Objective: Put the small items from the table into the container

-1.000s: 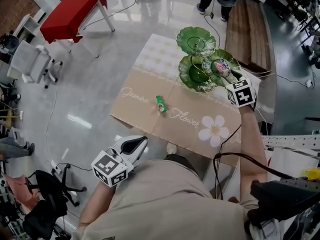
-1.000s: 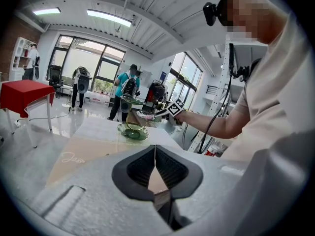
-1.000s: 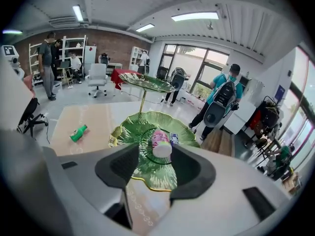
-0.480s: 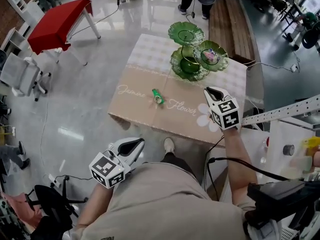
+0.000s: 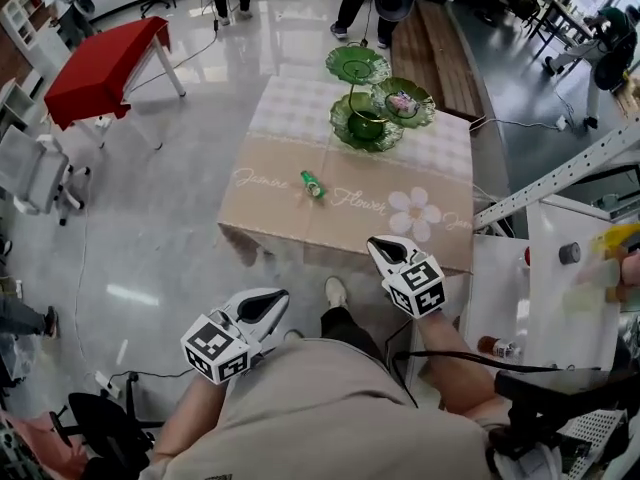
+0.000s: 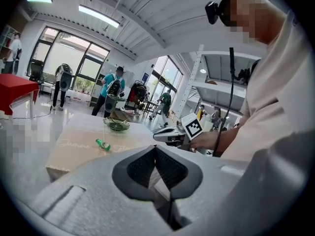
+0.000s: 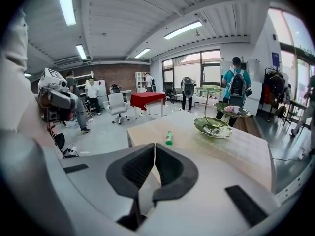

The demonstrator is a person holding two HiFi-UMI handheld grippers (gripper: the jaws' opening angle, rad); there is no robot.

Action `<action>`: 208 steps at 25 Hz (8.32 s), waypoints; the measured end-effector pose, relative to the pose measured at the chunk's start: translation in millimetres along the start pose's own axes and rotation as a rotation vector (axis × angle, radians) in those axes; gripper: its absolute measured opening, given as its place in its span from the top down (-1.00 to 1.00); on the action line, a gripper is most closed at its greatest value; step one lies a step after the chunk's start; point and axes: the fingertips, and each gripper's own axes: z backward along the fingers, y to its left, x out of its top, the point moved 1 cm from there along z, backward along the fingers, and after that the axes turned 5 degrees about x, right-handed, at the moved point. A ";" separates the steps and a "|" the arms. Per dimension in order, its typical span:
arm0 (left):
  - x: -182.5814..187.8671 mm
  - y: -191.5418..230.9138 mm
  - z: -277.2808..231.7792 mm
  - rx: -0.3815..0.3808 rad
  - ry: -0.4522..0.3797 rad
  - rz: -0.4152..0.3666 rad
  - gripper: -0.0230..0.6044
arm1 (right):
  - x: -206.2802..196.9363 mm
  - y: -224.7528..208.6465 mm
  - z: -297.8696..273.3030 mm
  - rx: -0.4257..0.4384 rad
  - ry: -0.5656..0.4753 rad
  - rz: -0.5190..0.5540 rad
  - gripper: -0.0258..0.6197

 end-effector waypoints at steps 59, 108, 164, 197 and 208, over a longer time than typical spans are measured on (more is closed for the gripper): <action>11.4 75.9 11.5 0.354 0.009 0.166 0.89 | -35.0 -82.5 -278.6 0.086 0.231 0.015 0.28; 93.9 62.8 -177.4 0.016 0.011 0.003 0.89 | 106.5 -260.5 -46.1 0.042 0.085 0.063 0.37; 42.3 36.8 -43.7 -0.016 -0.015 -0.010 0.89 | 39.2 -112.3 -17.1 -0.061 0.005 -0.092 0.85; -52.9 -18.3 75.8 -0.105 -0.006 0.029 0.90 | -11.1 195.9 17.1 0.154 0.011 0.032 0.87; -63.3 -13.8 96.4 -0.071 -0.020 0.052 0.90 | -7.1 216.8 7.7 0.189 0.027 0.079 0.87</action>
